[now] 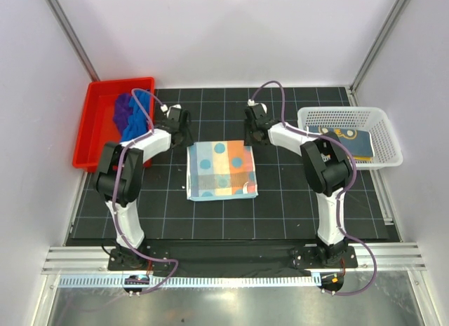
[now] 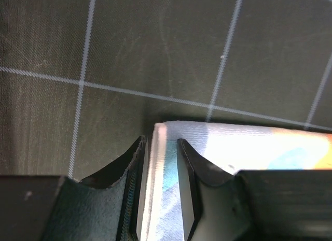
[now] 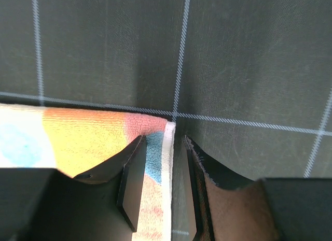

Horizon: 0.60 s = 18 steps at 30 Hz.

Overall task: Fold and stack the towels
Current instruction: Fold the towel

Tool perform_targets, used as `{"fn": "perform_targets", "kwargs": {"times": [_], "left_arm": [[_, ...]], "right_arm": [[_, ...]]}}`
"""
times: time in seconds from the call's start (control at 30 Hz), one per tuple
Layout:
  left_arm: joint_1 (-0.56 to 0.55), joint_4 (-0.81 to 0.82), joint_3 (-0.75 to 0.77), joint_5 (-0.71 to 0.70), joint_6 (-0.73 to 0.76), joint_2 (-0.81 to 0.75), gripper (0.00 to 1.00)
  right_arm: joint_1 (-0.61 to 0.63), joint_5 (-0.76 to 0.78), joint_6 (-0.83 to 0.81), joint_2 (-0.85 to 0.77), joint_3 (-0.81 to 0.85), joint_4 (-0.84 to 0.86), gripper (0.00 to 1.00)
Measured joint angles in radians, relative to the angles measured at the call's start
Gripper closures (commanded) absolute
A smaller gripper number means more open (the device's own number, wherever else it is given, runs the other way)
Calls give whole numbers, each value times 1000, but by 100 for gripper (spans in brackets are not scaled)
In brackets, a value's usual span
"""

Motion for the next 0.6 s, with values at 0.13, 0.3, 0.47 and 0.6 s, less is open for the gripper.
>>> {"fn": "perform_targets", "kwargs": {"times": [0.13,0.3,0.47,0.6], "left_arm": [[12,-3,5,3,11,27,67],[31,-5,22,19,18,55,67],[37,-4,41,32,27,68,66],[37,-1,43,48,35,72,64]], "right_arm": [[-8,-9,-2,27,14,-2,60],[-16,-20,-6,43,32,3,60],[-19,-24,-14,48,39,3,60],[-19,-26,-19,53,46,4,61]]}}
